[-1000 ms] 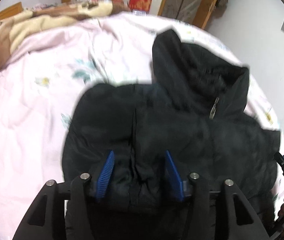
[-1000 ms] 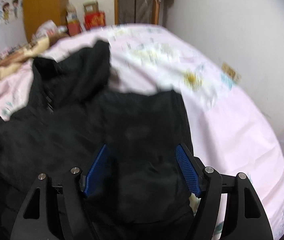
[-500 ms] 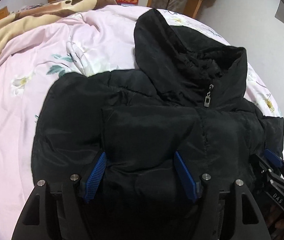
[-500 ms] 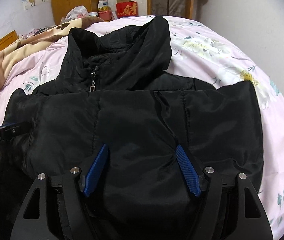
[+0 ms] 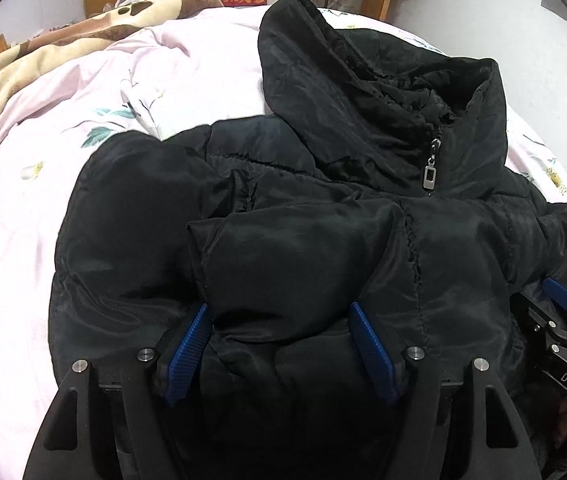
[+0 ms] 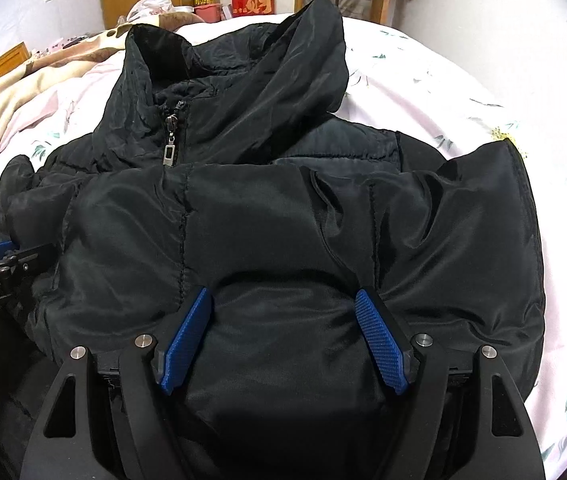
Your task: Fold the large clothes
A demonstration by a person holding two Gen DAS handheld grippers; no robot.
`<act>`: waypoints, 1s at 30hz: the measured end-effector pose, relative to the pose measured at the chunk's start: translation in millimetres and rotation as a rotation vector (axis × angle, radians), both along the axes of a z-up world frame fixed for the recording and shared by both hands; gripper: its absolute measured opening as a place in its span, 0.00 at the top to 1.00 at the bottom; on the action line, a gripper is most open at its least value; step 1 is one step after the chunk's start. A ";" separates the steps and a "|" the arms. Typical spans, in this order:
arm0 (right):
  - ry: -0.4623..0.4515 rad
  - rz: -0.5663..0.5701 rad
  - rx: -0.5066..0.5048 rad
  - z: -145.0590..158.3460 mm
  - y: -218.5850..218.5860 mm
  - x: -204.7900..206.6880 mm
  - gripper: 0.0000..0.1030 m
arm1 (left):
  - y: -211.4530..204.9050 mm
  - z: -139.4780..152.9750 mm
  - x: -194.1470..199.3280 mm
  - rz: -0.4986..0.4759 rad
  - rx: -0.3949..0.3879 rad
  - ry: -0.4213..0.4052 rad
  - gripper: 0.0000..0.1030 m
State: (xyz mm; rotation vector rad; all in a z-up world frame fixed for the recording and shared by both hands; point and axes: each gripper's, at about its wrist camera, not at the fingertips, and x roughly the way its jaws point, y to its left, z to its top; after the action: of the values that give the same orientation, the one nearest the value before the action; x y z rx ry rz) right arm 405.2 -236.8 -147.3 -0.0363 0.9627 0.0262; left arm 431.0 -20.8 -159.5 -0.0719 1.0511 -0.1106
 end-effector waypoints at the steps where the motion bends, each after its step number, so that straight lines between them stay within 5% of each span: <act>1: 0.006 0.001 0.005 1.4 -1.5 0.5 0.27 | 1.0 2.9 0.0 0.002 -0.006 0.002 0.30; 4: 0.013 0.005 0.015 11.0 -2.0 2.9 0.27 | -1.4 13.1 0.9 0.000 0.039 -0.018 0.22; 14: -0.113 0.027 0.096 72.4 -16.0 13.6 0.27 | 8.0 65.7 12.7 -0.035 0.069 -0.119 0.22; 30: -0.216 0.001 0.043 123.4 -31.3 101.8 0.27 | 8.7 122.8 69.6 -0.078 0.220 -0.305 0.22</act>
State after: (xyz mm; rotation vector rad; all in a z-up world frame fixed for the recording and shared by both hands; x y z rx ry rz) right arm 506.9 -268.0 -23.9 0.0004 0.7460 0.0426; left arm 500.7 -12.1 -36.7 0.1804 0.7564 -0.0730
